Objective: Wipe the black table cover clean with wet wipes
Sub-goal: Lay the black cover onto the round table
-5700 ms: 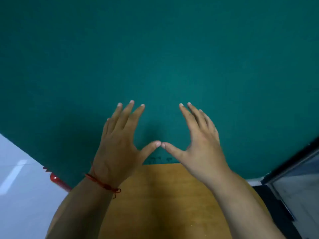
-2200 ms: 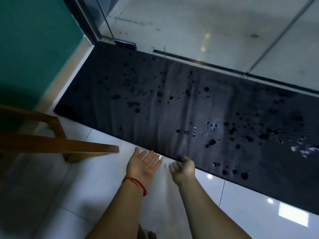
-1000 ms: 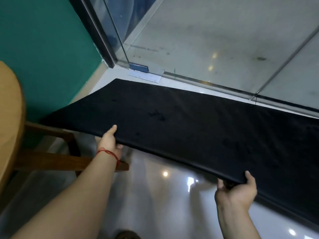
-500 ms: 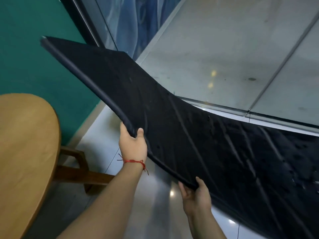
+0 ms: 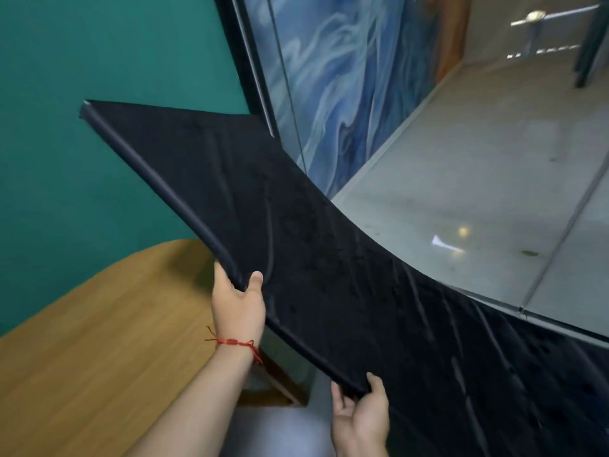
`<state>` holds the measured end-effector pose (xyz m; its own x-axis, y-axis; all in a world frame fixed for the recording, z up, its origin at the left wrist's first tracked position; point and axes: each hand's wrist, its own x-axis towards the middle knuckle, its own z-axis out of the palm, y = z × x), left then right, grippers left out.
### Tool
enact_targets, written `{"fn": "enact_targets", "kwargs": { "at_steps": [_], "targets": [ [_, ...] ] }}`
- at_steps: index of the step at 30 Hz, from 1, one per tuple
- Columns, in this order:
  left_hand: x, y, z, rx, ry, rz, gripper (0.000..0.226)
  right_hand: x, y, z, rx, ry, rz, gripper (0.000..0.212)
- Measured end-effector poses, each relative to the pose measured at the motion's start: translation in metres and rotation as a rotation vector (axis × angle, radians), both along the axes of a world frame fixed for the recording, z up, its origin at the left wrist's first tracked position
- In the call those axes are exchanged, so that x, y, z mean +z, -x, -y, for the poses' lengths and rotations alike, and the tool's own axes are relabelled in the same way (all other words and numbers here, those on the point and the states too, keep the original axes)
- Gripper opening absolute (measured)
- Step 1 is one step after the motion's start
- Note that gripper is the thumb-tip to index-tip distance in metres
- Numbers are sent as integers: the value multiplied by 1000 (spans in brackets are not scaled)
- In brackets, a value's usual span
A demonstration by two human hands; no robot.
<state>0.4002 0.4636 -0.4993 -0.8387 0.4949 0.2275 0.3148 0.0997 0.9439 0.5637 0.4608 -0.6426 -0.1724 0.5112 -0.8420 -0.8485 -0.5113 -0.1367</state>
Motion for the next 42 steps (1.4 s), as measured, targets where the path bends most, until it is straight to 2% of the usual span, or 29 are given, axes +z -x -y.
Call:
{"fn": "enact_targets", "kwargs": {
  "at_steps": [5, 8, 15, 21, 27, 29, 34, 39, 42],
  "targets": [
    [65, 9, 66, 76, -45, -63, 44, 59, 19, 50, 69, -44, 7, 29],
    [113, 7, 106, 117, -82, -123, 48, 99, 31, 80, 94, -72, -22, 27],
    [226, 6, 218, 270, -254, -237, 52, 200, 44, 159, 220, -302, -157, 37],
    [266, 10, 320, 422, -402, -266, 59, 253, 54, 204, 356, -451, -220, 33],
    [253, -1, 394, 569, -593, -212, 76, 273, 71, 217, 524, -570, -217, 31],
    [240, -3, 414, 631, -652, -160, 77, 278, 83, 218, 589, -607, -203, 38],
    [204, 4, 446, 735, -739, 33, 60, 283, 105, 221, 741, -730, -166, 44],
    [164, 12, 463, 809, -789, 206, 67, 279, 128, 218, 873, -863, -43, 42],
    [127, 18, 468, 827, -741, 344, 58, 275, 143, 212, 952, -906, 49, 39]
  ]
}}
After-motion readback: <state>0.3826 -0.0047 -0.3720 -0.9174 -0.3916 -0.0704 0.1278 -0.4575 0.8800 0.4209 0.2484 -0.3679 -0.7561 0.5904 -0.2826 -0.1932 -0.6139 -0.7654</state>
